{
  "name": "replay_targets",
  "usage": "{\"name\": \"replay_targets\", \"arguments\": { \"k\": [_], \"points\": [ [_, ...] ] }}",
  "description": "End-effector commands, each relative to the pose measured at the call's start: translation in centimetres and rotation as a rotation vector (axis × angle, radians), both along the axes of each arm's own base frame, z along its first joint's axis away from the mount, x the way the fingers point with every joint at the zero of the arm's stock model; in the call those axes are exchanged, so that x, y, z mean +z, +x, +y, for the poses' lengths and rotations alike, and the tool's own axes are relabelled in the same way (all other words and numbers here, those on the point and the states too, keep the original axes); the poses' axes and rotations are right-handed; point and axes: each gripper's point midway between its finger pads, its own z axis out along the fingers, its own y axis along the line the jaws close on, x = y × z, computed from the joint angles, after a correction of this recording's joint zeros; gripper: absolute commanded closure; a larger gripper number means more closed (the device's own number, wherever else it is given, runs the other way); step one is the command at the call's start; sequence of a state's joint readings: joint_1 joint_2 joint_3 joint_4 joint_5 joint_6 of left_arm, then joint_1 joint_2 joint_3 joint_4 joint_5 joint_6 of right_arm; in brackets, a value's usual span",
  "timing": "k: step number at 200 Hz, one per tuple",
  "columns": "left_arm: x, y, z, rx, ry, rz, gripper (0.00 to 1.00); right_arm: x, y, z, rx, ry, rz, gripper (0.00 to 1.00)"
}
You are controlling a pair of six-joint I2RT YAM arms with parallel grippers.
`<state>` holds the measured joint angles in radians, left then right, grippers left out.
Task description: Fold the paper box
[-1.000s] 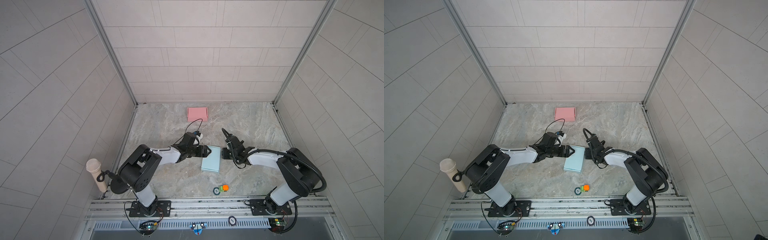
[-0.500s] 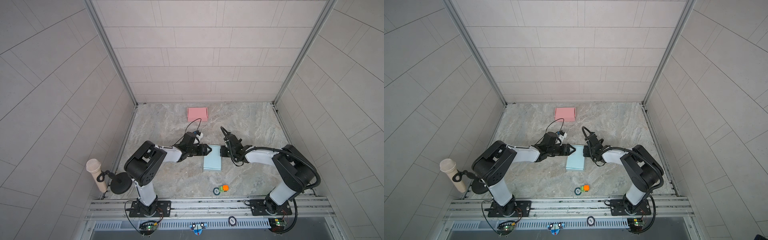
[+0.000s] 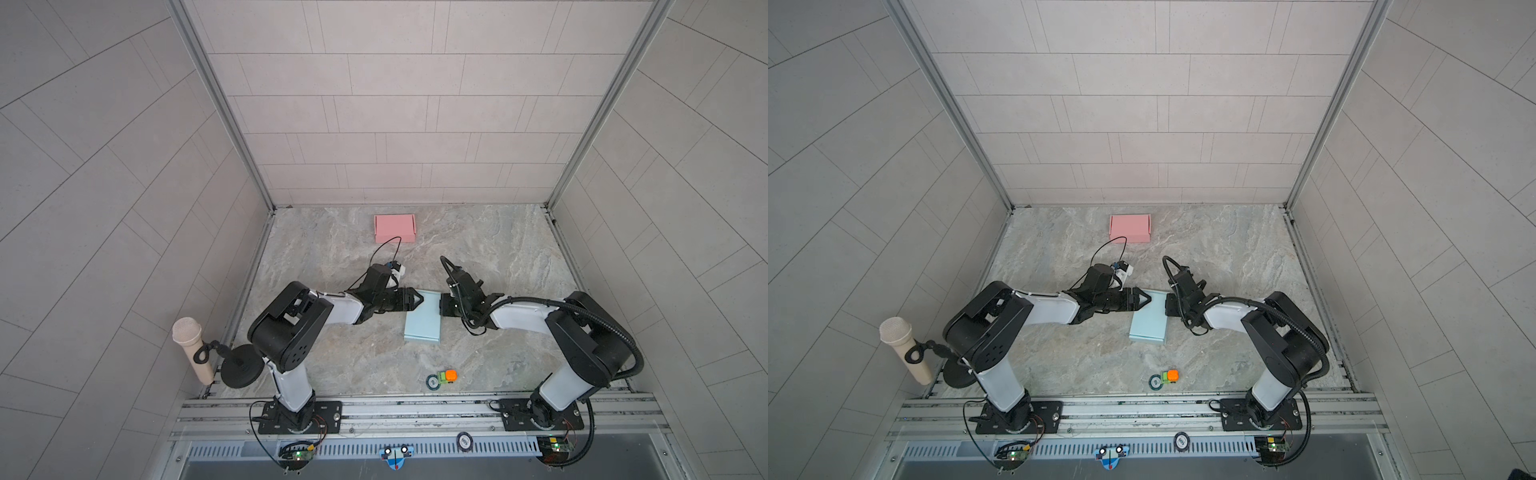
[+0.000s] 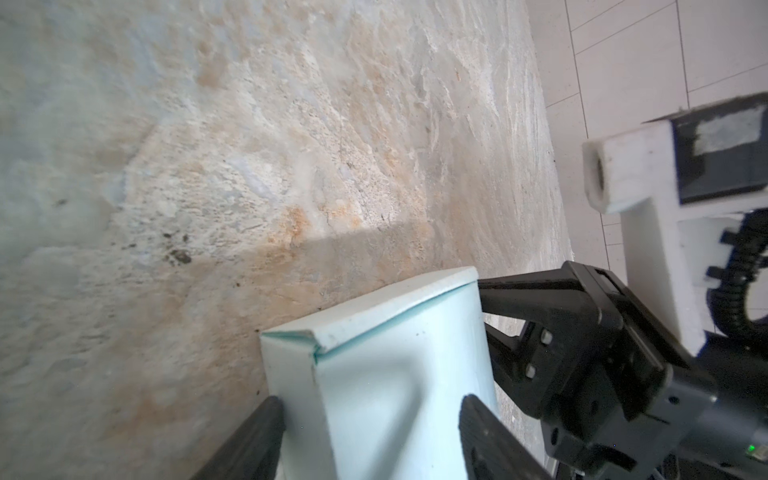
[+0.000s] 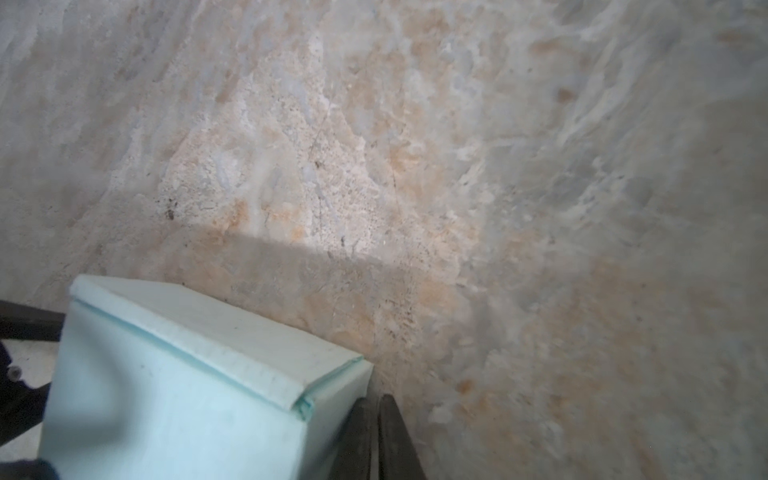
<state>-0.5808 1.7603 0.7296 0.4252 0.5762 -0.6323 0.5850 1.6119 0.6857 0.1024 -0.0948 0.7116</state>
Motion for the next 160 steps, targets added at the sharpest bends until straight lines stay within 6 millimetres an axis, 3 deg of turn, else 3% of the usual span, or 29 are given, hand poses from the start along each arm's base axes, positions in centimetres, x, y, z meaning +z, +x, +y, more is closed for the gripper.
{"name": "replay_targets", "arguments": {
  "k": [1, 59, 94, 160],
  "points": [
    [1.9, -0.3, 0.4, -0.026, -0.056, -0.039, 0.17, 0.1, -1.6, 0.0, 0.025, 0.018, 0.016, 0.89],
    [0.9, -2.9, 2.4, -0.017, -0.017, -0.028, 0.17, -0.3, -4.4, -1.3, 0.022, -0.007, 0.037, 0.87],
    [0.4, -5.1, 1.1, -0.037, -0.022, -0.023, 0.22, 0.0, -5.4, -0.2, 0.044, -0.007, 0.030, 0.87],
    [0.2, -5.8, 0.1, -0.034, -0.052, -0.021, 0.27, 1.1, -5.4, 2.5, 0.086, 0.017, 0.007, 0.87]
  ]
}}
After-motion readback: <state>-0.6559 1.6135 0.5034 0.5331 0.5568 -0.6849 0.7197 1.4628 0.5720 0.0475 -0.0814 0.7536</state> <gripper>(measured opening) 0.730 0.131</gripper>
